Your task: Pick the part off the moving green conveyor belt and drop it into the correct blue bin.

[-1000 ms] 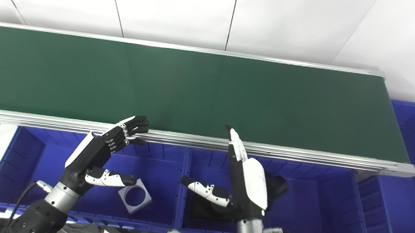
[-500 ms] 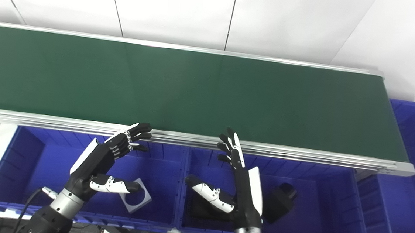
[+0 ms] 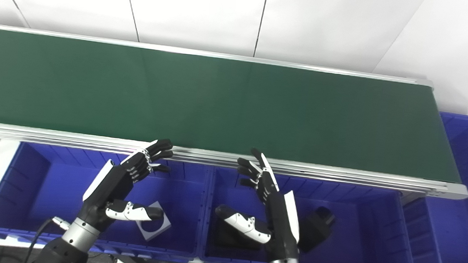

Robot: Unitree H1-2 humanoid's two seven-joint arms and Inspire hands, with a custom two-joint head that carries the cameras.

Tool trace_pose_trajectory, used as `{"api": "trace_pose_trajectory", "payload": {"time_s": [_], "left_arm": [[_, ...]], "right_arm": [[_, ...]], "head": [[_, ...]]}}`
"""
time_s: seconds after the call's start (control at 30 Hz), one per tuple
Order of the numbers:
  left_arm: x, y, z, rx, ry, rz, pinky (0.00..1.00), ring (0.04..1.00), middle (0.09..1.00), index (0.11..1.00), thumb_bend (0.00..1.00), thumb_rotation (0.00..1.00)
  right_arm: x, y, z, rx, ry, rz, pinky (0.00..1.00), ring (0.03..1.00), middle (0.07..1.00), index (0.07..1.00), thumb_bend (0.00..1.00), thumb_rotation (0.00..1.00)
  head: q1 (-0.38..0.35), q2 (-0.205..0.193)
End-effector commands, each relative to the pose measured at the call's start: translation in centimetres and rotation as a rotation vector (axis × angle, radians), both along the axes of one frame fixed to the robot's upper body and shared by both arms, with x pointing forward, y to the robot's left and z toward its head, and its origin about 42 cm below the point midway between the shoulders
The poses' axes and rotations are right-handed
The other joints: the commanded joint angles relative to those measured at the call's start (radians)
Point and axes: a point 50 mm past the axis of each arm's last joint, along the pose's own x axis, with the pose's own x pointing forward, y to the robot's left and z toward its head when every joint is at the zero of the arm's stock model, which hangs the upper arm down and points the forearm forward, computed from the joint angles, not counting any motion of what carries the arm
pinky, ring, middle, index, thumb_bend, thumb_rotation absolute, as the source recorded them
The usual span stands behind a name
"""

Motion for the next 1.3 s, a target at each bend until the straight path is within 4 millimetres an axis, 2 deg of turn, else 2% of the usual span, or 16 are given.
{"api": "trace_pose_trajectory", "payload": {"time_s": [0.0, 0.5, 1.27], "left_arm": [[0.03, -0.49, 0.87, -0.014, -0.067, 0.016, 0.74, 0.853, 0.903, 0.894, 0.87, 0.35], [-0.32, -0.92, 0.77, -0.024, -0.07, 0.024, 0.75, 0.853, 0.904, 0.903, 0.86, 0.34], [-0.41, -0.84, 0.83, -0.026, -0.073, 0.021, 0.74, 0.848, 0.901, 0.898, 0.86, 0.34]], "right_arm": [[0.24, 0.15, 0.94, 0.028, -0.075, 0.012, 0.75, 0.804, 0.823, 0.932, 0.85, 0.52], [0.31, -0.06, 0.71, 0.028, -0.077, 0.009, 0.74, 0.798, 0.82, 0.926, 0.83, 0.51], [0.22, 0.05, 0.5, 0.03, -0.076, 0.0, 0.73, 0.786, 0.808, 0.919, 0.82, 0.52]], "head": [[0.0, 0.001], [0.009, -0.017], [-0.001, -0.021]]}}
